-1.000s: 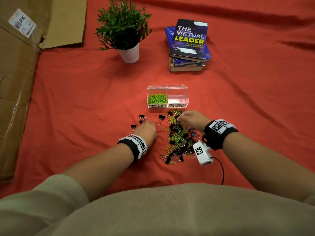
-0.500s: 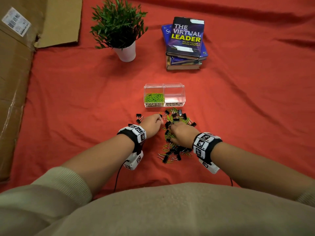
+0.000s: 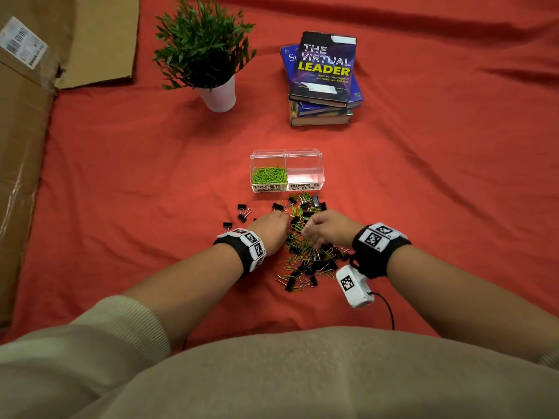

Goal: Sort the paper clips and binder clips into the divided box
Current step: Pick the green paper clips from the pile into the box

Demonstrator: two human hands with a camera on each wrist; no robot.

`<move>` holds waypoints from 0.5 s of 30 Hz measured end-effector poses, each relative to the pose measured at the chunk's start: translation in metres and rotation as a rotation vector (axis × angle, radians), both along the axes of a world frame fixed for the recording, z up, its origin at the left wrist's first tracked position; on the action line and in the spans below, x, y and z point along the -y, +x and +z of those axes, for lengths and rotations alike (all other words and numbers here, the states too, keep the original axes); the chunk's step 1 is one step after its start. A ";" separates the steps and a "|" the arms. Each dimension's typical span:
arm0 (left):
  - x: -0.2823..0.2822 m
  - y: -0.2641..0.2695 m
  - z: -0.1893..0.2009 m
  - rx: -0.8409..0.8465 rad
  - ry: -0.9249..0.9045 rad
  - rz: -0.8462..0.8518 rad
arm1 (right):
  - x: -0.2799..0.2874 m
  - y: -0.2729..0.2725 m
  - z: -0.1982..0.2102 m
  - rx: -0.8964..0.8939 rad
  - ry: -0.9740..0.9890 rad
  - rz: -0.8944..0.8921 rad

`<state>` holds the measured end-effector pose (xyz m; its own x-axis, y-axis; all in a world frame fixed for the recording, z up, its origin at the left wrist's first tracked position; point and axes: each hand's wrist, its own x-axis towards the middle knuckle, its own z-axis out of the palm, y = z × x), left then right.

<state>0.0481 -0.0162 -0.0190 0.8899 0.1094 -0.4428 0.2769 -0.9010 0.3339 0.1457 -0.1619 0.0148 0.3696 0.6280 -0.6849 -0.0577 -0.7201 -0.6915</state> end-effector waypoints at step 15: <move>-0.006 0.000 0.010 0.002 -0.448 0.427 | 0.010 0.005 0.002 -0.252 0.093 -0.103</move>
<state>0.0478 -0.0106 -0.0086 0.8097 0.2600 -0.5262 0.5809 -0.4832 0.6551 0.1509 -0.1719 0.0169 0.2601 0.6604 -0.7044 -0.3054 -0.6358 -0.7088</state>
